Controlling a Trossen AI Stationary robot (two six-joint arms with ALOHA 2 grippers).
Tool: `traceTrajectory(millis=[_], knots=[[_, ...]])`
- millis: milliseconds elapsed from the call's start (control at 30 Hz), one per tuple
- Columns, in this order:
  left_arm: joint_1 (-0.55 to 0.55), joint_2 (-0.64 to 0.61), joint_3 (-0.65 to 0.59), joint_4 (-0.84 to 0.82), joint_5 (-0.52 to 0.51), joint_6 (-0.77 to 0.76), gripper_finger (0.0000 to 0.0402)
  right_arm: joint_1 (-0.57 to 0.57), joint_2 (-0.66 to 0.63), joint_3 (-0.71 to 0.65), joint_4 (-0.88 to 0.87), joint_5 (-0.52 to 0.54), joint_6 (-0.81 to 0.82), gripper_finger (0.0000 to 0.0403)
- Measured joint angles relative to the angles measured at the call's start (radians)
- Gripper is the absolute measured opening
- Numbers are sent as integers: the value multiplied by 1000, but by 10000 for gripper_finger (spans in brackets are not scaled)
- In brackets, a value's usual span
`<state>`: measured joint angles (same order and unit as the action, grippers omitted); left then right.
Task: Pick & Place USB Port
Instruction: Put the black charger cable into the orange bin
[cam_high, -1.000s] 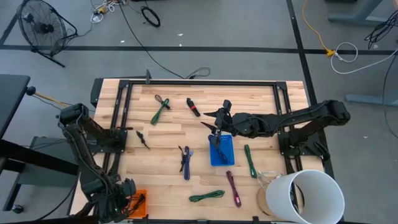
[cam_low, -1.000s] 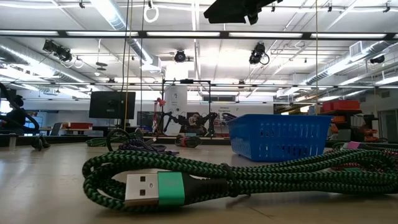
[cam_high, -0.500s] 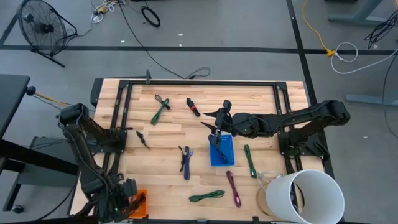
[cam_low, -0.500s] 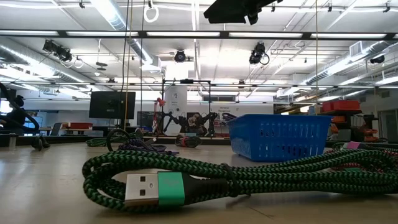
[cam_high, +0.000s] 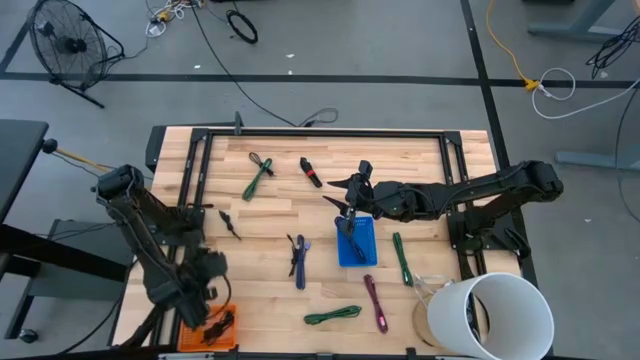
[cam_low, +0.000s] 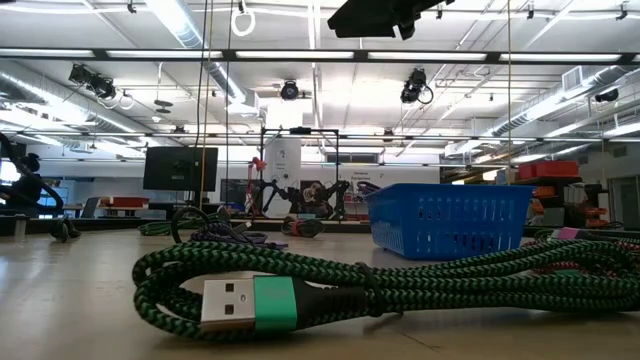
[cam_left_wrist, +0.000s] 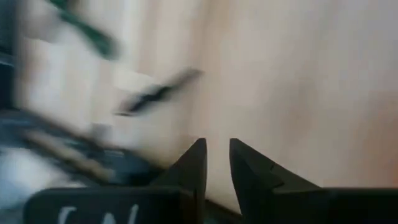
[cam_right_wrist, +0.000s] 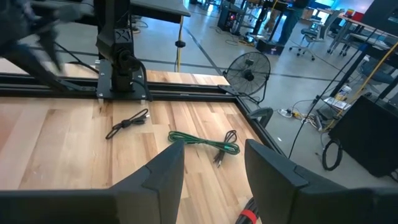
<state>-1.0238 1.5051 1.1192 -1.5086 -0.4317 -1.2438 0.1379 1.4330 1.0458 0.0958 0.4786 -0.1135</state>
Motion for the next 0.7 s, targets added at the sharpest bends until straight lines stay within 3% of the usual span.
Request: traceTrajectory(millis=[200, 433, 700], knots=[[-8, -3, -97, -42, -189, 84, 66, 0, 0, 0, -3, 0, 0, 169], [71, -12, -258, -2, -201, 106, 70, 0, 0, 0, -3, -1, 12, 169], [298, -49, -366, 313, -154, 499, 71, 0, 0, 0, -1, 0, 13, 169]])
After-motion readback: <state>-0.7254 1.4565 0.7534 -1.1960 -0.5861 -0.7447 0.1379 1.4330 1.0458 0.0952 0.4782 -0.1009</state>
